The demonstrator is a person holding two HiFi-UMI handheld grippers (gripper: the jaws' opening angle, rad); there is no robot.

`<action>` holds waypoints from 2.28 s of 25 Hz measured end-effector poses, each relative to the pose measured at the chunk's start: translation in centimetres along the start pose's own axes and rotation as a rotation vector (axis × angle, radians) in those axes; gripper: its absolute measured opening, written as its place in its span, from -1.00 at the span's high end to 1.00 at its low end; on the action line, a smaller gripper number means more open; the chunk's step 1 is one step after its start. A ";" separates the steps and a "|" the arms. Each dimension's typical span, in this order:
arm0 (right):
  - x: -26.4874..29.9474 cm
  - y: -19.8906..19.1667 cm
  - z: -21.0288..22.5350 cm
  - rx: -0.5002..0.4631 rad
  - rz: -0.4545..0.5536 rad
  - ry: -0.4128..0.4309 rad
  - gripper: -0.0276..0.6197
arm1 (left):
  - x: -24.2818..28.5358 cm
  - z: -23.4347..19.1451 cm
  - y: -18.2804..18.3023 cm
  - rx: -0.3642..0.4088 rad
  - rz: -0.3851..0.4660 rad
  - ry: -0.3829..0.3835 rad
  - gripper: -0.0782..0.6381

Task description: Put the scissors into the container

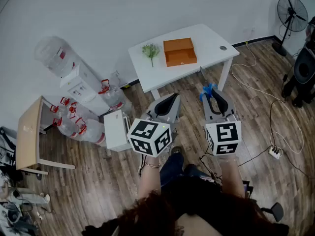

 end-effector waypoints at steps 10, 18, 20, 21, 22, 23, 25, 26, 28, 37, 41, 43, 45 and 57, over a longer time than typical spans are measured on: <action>2.0 -0.6 1.3 -0.023 0.006 -0.022 0.68 | 2.4 -1.1 0.0 -0.012 0.004 -0.009 0.73; 7.3 -1.5 3.0 -0.015 -0.028 -0.038 0.67 | 6.7 -4.8 0.2 -0.005 -0.010 -0.016 0.73; 8.9 -1.6 3.3 -0.014 -0.035 -0.043 0.67 | 7.8 -6.2 0.5 -0.007 -0.010 -0.019 0.73; 9.8 -1.6 3.5 -0.014 -0.038 -0.043 0.67 | 8.4 -6.8 0.6 -0.009 -0.010 -0.021 0.73; 10.6 -1.6 3.6 -0.014 -0.042 -0.043 0.67 | 9.0 -7.5 0.7 -0.009 -0.011 -0.023 0.73; 11.3 -1.7 3.8 -0.015 -0.045 -0.044 0.67 | 9.6 -8.0 0.8 -0.006 -0.013 -0.026 0.73; 12.8 -1.7 4.2 -0.021 -0.050 -0.049 0.67 | 10.8 -9.1 1.1 0.006 -0.017 -0.031 0.73; 13.5 -1.6 4.4 -0.023 -0.051 -0.054 0.67 | 11.3 -9.7 1.2 0.009 -0.016 -0.033 0.73; 15.0 -1.6 4.7 -0.025 -0.052 -0.063 0.67 | 12.4 -11.0 1.5 0.006 -0.011 -0.036 0.73; 20.0 -1.6 5.1 -0.028 -0.061 -0.101 0.67 | 16.2 -15.0 2.3 0.010 -0.007 -0.092 0.73; 21.0 -1.8 5.0 -0.015 -0.064 -0.118 0.67 | 17.2 -16.0 2.5 0.023 -0.016 -0.114 0.73; 21.5 -1.8 5.1 -0.017 -0.067 -0.122 0.67 | 17.5 -16.4 2.8 0.015 -0.005 -0.122 0.73; 21.9 -1.8 5.1 -0.018 -0.070 -0.127 0.67 | 18.0 -16.9 2.9 0.009 -0.003 -0.127 0.73; 25.6 -3.2 8.4 -0.018 -0.092 -0.129 0.67 | 22.6 -18.6 2.4 0.001 -0.023 -0.121 0.73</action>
Point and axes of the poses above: the fingertips, and each gripper's own axes: x forward along the fingers, z to its right, y out of its top, the point moved 7 cm from there along -x, backward along the fingers, and after that the axes turned 7 degrees about y, right-handed, at the moved point
